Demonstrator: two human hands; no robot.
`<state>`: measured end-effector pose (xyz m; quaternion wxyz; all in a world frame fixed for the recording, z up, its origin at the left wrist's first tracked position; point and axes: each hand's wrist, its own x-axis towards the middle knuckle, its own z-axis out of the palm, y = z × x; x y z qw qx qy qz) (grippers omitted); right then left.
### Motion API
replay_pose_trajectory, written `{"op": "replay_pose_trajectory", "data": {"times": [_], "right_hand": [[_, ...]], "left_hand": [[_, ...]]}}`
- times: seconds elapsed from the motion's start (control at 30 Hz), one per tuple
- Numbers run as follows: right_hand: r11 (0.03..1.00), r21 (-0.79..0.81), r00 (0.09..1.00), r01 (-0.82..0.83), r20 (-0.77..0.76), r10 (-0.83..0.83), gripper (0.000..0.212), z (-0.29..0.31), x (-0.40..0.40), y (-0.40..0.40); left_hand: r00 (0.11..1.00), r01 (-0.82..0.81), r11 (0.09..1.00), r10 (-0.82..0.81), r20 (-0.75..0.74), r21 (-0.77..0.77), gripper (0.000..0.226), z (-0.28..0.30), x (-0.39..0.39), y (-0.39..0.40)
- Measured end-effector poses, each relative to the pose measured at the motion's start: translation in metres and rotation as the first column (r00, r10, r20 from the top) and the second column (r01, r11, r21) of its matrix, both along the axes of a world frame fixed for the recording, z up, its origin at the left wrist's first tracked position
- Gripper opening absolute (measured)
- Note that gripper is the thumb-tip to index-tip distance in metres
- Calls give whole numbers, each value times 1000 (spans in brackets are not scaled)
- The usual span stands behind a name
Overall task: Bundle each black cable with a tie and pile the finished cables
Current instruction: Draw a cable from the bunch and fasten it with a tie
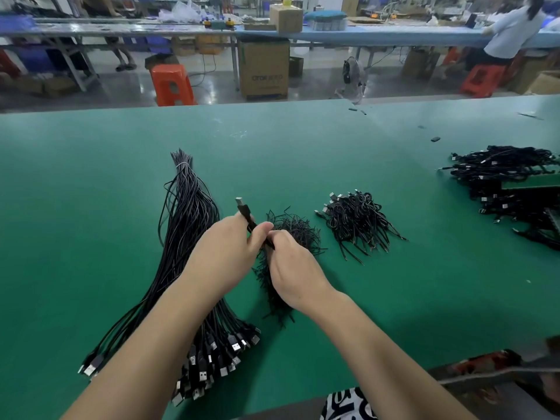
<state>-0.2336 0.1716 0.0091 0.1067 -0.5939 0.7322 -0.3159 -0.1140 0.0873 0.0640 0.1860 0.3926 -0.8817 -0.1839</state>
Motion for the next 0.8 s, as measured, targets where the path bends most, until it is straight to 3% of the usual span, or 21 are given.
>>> {"op": "replay_pose_trajectory", "data": {"times": [0.2, 0.3, 0.47, 0.57, 0.63, 0.73, 0.8], "right_hand": [[1000, 12, 995, 7, 98, -9, 31, 7, 3, 1], [1000, 10, 993, -2, 114, 0, 31, 10, 5, 1], [997, 36, 980, -62, 191, 54, 11, 7, 8, 3], [994, 14, 940, -110, 327, 100, 26, 6, 10, 3], [988, -13, 884, -154, 446, 144, 32, 5, 10, 1], [975, -4, 656, -221, 740, 152, 23, 5, 12, 1], [975, -16, 545, -222, 827, 138, 24, 2, 10, 0]], "left_hand": [[975, 108, 975, -66, -211, 194, 35, 3, 8, -11], [942, 171, 935, -63, -331, 311, 17, 4, 8, -16], [934, 222, 879, -67, -352, 422, 13, 4, 11, -21], [936, 220, 876, -65, -345, 430, 14, 3, 11, -23], [937, 216, 875, -60, -345, 433, 15, 2, 11, -24], [942, 212, 877, -66, -328, 432, 13, 1, 10, -25], [941, 221, 874, -75, -329, 434, 14, 2, 10, -26]]}}
